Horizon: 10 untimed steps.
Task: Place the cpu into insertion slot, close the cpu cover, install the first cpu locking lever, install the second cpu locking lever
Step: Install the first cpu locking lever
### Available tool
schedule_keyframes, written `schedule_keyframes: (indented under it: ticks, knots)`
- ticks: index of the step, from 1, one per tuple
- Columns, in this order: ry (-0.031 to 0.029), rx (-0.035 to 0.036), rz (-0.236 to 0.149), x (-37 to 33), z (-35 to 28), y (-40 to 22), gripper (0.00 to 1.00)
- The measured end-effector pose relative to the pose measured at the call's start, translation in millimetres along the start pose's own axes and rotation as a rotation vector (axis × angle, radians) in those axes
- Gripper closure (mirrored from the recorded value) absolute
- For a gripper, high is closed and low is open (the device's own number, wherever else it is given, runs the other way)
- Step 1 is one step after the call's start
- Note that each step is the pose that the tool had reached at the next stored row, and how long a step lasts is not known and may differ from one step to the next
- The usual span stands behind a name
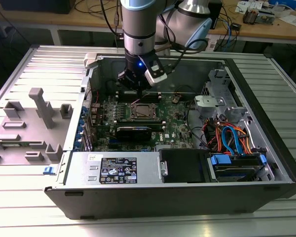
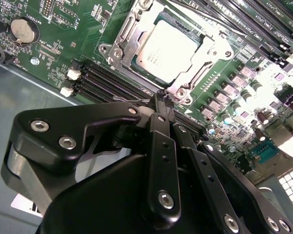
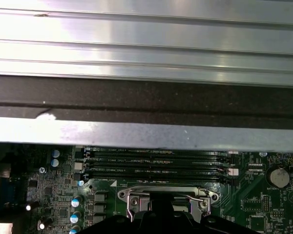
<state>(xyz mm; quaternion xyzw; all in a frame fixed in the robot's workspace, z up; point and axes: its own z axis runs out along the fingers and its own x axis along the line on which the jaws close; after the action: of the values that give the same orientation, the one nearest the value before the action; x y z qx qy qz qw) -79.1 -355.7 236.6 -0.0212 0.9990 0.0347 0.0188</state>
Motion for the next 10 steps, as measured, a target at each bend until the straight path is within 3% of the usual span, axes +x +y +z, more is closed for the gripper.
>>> schedule_keyframes:
  ticks: [10]
  knots:
    - [0.0006, -0.0001, -0.006, -3.4, 2.1, 4.3, 0.89]
